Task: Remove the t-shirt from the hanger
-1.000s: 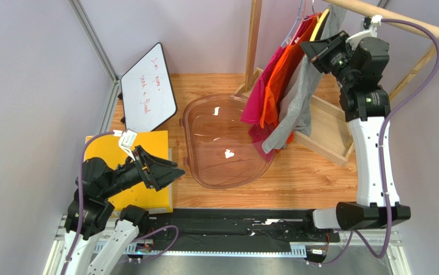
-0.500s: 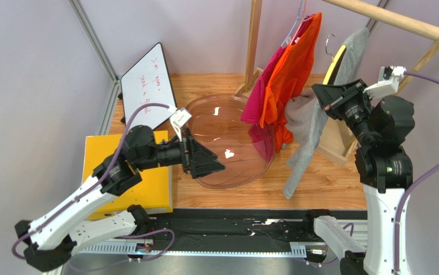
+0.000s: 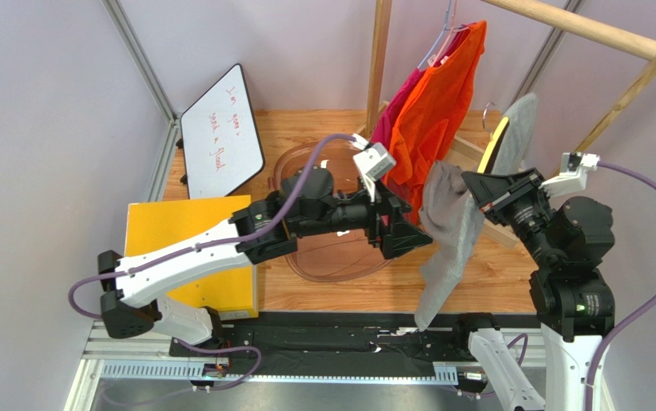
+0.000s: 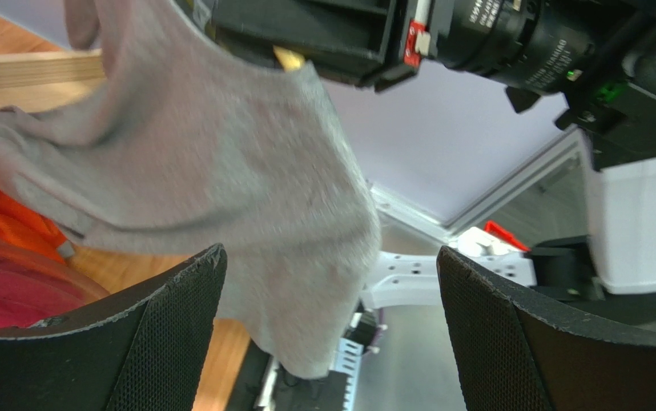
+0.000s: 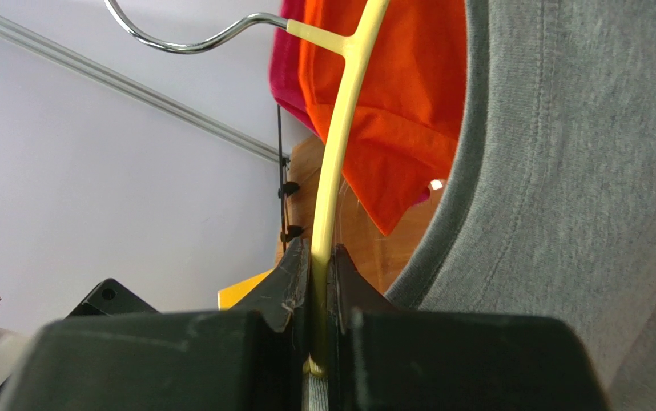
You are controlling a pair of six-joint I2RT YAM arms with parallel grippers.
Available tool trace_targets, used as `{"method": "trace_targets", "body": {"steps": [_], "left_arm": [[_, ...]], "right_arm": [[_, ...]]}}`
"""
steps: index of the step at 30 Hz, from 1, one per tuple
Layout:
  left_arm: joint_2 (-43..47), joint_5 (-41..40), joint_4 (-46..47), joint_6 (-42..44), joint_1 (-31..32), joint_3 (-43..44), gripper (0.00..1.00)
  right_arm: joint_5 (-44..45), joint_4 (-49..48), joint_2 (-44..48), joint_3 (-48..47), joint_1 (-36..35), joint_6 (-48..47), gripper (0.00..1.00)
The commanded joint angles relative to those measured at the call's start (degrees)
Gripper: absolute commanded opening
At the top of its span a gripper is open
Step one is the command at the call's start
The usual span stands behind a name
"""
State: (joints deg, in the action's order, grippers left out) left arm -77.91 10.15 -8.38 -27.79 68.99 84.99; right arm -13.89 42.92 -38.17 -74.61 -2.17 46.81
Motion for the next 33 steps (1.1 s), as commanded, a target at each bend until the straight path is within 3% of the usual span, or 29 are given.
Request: {"method": "trace_targets", "body": {"steps": [1,9,15,18,21,23,24,27,30,31,33], "left_arm": [[-5.2,0.2,3.3,5.9,1.6,2.9,0.96],[-15.2,-2.8,-2.3,11.5,4.3,10.9,0.95],[-18.4,-4.1,-2.2,10.5,4.3,11.8,0.9],[-20.5,-8.5,-5.6,9.0,4.3,14.6,0.82],[-21.8,-12.5,-8.8,7.7,4.3,16.1,0.57],[-22.2,-14.2,-9.4,6.2,4.3,15.6,0.45],[-22.3,-14.9,-9.5,6.0,4.3,15.5,0.29],[-22.0,-15.6,-10.7,4.9,4.3,15.2,0.04],[-20.2,-14.9,-9.8,4.2,4.3,13.3,0.0],[-19.7,-15.0,-9.1,4.1,4.3,12.3,0.0],[-18.2,-14.1,-8.8,4.1,4.3,12.0,0.0]], "right_arm": [[-1.5,-7.8,5.6,7.4,0.0,7.4,0.0],[-0.9,-6.1,11.0,12.0,0.1,7.3,0.0],[-3.7,-8.4,12.2,15.3,0.0,9.4,0.0],[-5.4,-7.2,12.8,15.8,0.1,9.8,0.0],[-4.3,-5.4,15.0,16.1,-0.1,8.8,0.0],[-2.6,-3.7,16.4,15.4,0.1,8.0,0.0],[-2.3,-3.3,16.6,14.4,0.0,7.1,0.0],[-1.2,-0.8,16.6,12.3,0.0,5.3,0.05],[0.3,0.5,16.5,11.7,0.0,3.7,0.2],[1.1,0.7,16.3,11.2,0.1,2.6,0.3],[2.0,1.3,15.1,10.5,0.1,1.5,0.37]]}}
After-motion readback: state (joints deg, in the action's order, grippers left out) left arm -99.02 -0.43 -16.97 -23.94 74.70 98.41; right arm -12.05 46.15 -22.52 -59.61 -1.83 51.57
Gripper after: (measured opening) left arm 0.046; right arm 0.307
